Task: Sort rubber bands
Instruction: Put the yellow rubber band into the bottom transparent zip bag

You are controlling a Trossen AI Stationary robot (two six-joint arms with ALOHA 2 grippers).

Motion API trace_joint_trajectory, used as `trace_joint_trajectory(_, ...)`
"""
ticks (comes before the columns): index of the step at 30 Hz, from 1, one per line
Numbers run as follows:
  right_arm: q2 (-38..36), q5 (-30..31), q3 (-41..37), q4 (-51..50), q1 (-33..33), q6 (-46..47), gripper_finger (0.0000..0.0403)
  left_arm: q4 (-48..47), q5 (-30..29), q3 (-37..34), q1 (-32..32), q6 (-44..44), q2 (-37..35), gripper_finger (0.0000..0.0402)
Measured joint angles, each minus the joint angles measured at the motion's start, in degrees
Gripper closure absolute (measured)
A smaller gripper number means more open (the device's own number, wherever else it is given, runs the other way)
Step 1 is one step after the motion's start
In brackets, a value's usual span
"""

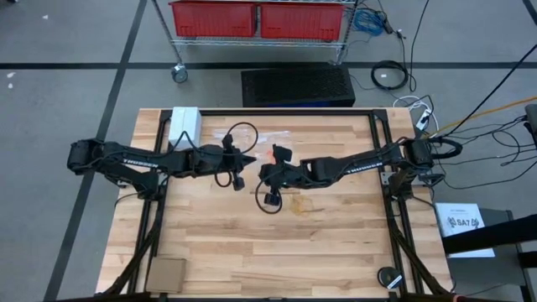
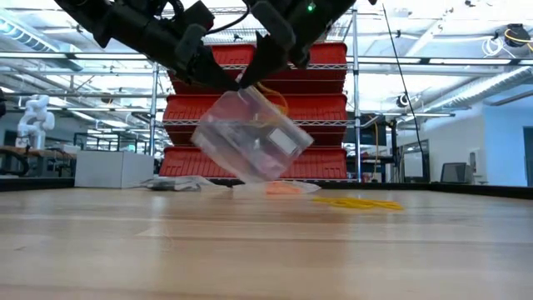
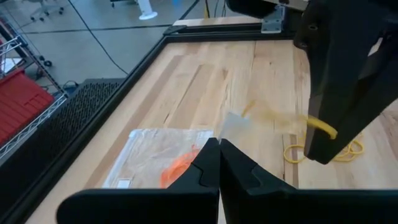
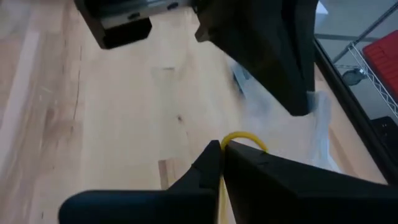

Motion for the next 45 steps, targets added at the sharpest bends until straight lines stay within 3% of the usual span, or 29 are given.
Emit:
trace_joint_trajectory(10, 0.0, 0.28, 0.0, -3.46, -0.54, -0.87, 0.0402, -0.44, 0.2, 0.0, -0.04, -0.03, 0.0, 0.0401)
trace_joint_trajectory(21, 0.0, 5.57, 0.0, -6.68, -0.84, -1.63, 0.0403, -1.01, 0.57, 0.0, -0.09, 0.14, 0.0, 0.0402)
trace_joint_trajectory(31, -0.92, 13.9, 0.46, -6.84, -0.75, -3.24, 0.0403, -1.7, 0.7, 0.0, -0.09, 0.13, 0.0, 0.0402)
trace_joint_trajectory(45, -0.87, 8.5, 0.46, -7.51, -0.78, -1.09, 0.0403, -0.61, 1.29, 0.0, -0.09, -0.97, 0.0, 0.0402)
